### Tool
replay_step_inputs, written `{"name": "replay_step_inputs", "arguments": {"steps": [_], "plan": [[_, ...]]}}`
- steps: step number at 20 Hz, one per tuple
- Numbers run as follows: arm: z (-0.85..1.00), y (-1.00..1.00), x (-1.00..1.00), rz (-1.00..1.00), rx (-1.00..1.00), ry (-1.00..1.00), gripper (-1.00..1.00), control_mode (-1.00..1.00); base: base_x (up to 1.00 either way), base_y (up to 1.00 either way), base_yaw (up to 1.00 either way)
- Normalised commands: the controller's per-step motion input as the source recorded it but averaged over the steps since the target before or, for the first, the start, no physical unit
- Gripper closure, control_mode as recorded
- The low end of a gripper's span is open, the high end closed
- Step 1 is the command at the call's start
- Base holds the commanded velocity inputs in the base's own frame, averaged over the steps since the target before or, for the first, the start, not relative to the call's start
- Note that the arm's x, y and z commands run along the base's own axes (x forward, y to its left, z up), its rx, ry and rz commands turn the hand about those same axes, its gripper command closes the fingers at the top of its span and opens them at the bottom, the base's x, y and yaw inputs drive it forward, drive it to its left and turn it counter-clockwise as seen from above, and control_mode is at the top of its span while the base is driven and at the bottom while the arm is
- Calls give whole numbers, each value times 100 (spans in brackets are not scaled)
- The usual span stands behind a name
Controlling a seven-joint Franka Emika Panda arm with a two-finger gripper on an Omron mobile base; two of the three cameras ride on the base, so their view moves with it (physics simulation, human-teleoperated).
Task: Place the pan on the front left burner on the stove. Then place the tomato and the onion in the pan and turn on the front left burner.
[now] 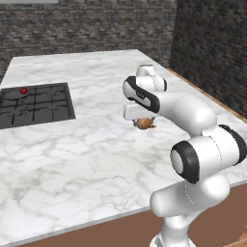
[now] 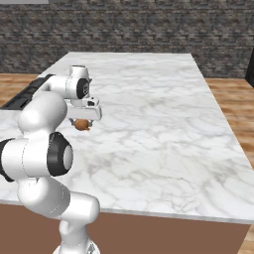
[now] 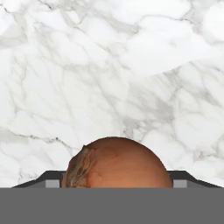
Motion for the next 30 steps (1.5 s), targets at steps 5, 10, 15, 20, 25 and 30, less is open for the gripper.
{"name": "replay_step_inputs", "arguments": {"steps": [5,10,15,20,25,30], "plan": [[5,-6,-29,-8,-4,8,100,-100,0,0,0],[9,-6,-39,-7,-4,5,100,-100,0,0,0],[8,-7,-38,-6,-3,6,100,-100,0,0,0],[2,-7,-39,-9,-2,8,100,-100,0,0,0],[1,-8,-35,-11,0,11,100,-100,0,0,0],[0,-4,-48,-10,0,8,100,-100,0,0,0]]}}
